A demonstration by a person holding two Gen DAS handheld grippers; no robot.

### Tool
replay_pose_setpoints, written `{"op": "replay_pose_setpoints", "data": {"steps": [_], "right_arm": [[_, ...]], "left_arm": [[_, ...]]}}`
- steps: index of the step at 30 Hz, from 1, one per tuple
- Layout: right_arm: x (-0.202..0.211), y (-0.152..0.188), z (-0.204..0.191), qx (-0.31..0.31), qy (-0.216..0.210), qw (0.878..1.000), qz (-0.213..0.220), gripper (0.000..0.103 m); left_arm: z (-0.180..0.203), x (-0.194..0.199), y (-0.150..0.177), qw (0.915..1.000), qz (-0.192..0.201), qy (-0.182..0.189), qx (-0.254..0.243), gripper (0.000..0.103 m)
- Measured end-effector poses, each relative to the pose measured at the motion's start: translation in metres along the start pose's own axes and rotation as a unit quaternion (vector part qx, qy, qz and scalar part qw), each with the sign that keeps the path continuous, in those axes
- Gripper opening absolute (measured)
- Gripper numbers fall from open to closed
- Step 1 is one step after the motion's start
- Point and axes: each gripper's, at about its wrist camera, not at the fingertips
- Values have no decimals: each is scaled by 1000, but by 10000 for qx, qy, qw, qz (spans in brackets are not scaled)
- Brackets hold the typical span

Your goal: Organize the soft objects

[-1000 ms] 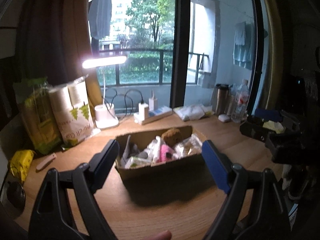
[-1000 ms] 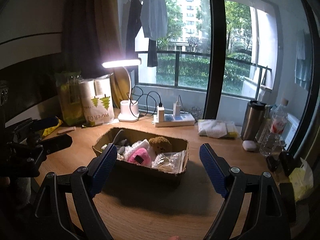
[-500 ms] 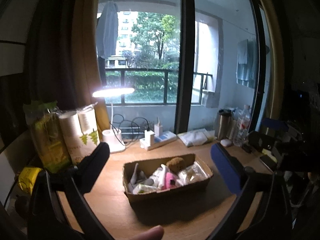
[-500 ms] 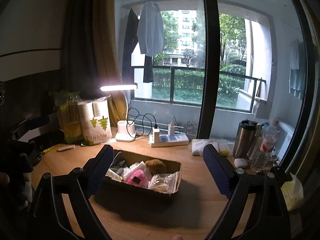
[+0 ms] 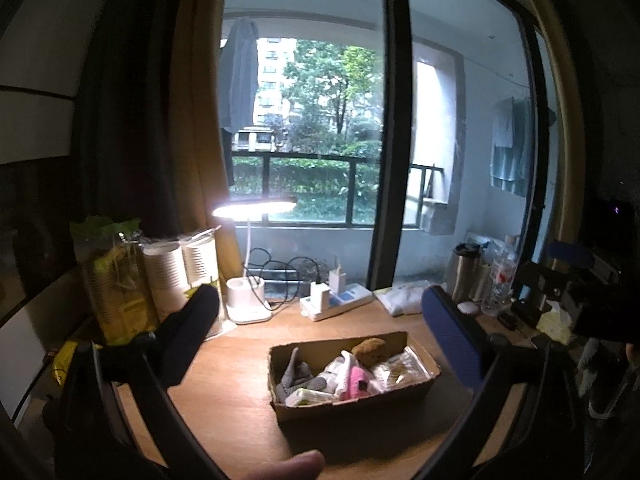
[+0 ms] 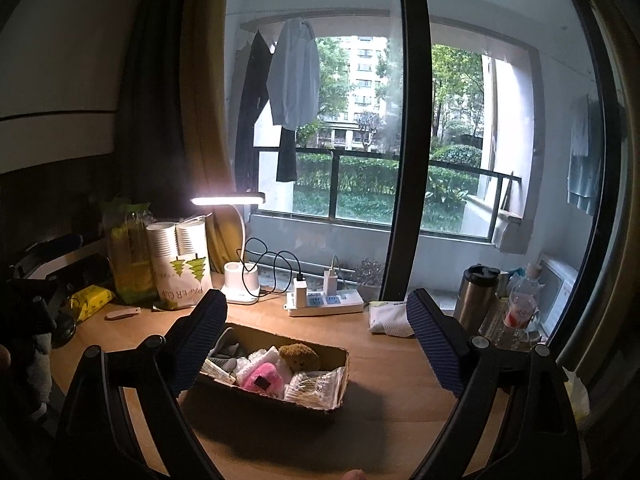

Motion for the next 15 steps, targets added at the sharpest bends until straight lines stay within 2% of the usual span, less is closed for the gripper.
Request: {"op": "replay_pose_setpoints", "data": {"steps": [15], "right_arm": [[-5,4,-2,-12,11,10000,-62,93]], "left_arm": [[1,0,6,10000,-6,-41,-20,102]]}}
Point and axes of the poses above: each gripper's, at about its wrist camera, not at the fingertips, and x roughly against the way its jaws point, z to its right, y to its underside, and after that the axes turned 5 degrees about -x, right-handed
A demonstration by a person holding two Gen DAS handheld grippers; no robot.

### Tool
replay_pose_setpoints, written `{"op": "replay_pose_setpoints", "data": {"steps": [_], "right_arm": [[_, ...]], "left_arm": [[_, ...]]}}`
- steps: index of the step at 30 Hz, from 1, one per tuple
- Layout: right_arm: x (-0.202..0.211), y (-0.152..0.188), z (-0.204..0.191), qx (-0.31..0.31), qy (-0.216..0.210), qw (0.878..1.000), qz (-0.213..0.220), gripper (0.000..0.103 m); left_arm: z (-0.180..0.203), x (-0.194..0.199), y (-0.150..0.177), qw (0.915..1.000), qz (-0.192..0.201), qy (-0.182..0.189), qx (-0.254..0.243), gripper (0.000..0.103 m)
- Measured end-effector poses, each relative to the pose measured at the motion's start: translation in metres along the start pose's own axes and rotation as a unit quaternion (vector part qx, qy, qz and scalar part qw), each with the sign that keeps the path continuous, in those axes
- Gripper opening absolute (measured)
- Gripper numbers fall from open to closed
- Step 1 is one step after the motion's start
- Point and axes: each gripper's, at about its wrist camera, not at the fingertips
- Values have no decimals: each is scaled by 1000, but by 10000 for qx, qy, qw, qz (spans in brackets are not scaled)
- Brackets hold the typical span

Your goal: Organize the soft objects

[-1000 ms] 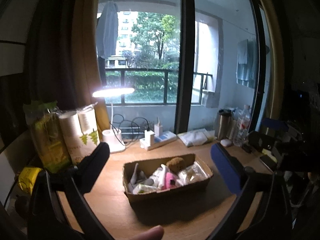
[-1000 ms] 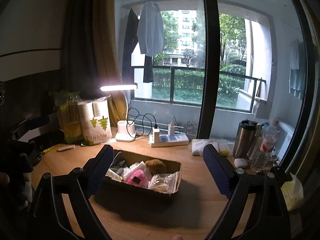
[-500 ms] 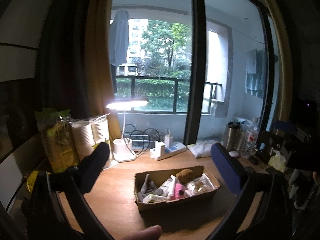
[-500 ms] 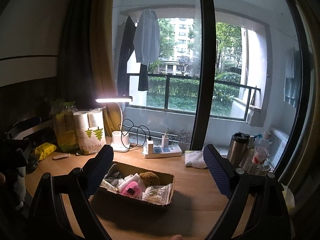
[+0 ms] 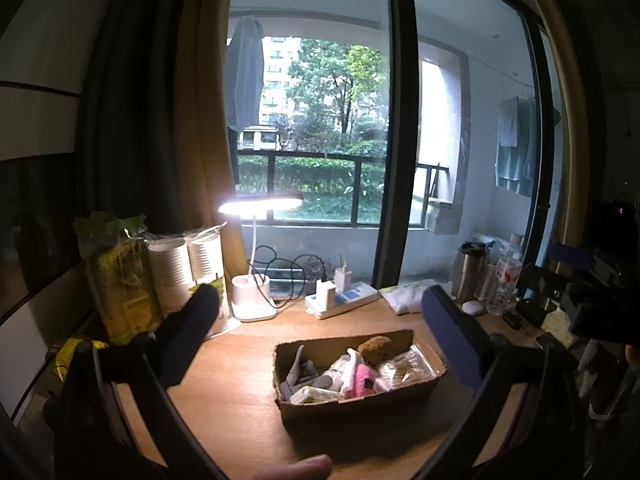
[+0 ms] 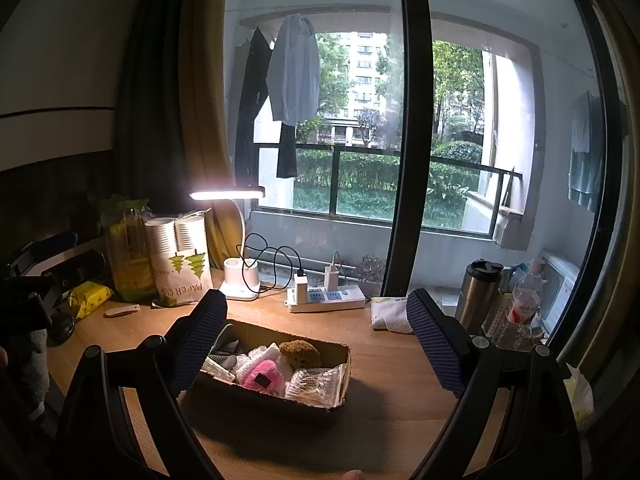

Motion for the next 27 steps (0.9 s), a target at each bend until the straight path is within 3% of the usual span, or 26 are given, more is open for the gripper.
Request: {"op": "replay_pose_setpoints", "data": {"steps": [27], "right_arm": [[-4,5,4,-73,9,10000,-53,93]], "left_arm": [[9,-3,-3,9999,-5,78,-121,102]]}}
Point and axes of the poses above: each gripper's, at about its wrist camera, not at the fingertips, and x roughly against the way its jaws point, z to its right, y to its underside, and after that the axes turned 5 degrees about -x, right-handed
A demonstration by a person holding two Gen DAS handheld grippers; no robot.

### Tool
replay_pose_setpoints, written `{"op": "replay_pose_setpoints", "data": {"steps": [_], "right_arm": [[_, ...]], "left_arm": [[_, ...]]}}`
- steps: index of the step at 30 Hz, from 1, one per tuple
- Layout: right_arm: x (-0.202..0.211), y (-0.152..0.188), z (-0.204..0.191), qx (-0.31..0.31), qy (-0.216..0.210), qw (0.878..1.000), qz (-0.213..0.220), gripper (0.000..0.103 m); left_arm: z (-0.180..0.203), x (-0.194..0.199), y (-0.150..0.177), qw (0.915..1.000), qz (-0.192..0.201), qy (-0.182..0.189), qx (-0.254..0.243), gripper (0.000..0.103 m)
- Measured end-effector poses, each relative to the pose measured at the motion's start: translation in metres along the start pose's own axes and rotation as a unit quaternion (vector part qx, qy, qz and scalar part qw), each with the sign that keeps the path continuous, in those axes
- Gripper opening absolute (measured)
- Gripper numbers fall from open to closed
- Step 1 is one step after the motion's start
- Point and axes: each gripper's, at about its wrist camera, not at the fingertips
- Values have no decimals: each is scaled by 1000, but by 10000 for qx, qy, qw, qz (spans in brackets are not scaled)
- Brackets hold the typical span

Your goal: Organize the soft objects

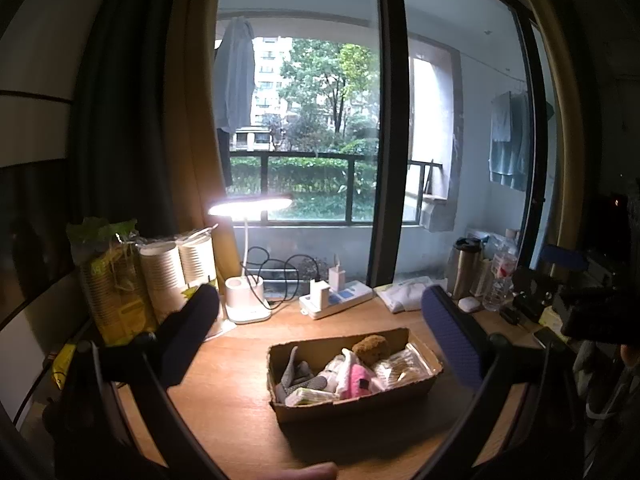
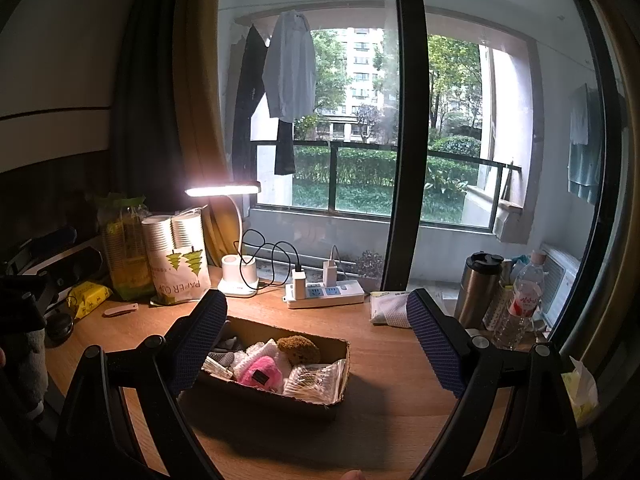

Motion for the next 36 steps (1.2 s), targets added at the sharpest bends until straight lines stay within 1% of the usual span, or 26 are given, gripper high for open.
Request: {"op": "replay_pose_setpoints", "data": {"steps": [31,33,36], "right_arm": [[-4,4,3,-49,-29,10000,-63,93],[-5,5,3,-48,-30,10000,-68,93],[-8,6,2,-35,-27,9999,-100,93]], "left_arm": [[3,-2,2,10000,-22,62,-22,102],[5,-2,2,9999,-28,94,-80,102],[9,-5,-1,9994,-18,149,-305,102]]}}
Point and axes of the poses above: each gripper's, at about its wrist camera, not at the fingertips, and x roughly against the way its jaws point, z to its right, y to its underside, and after that the axes turned 5 degrees about -x, right-handed
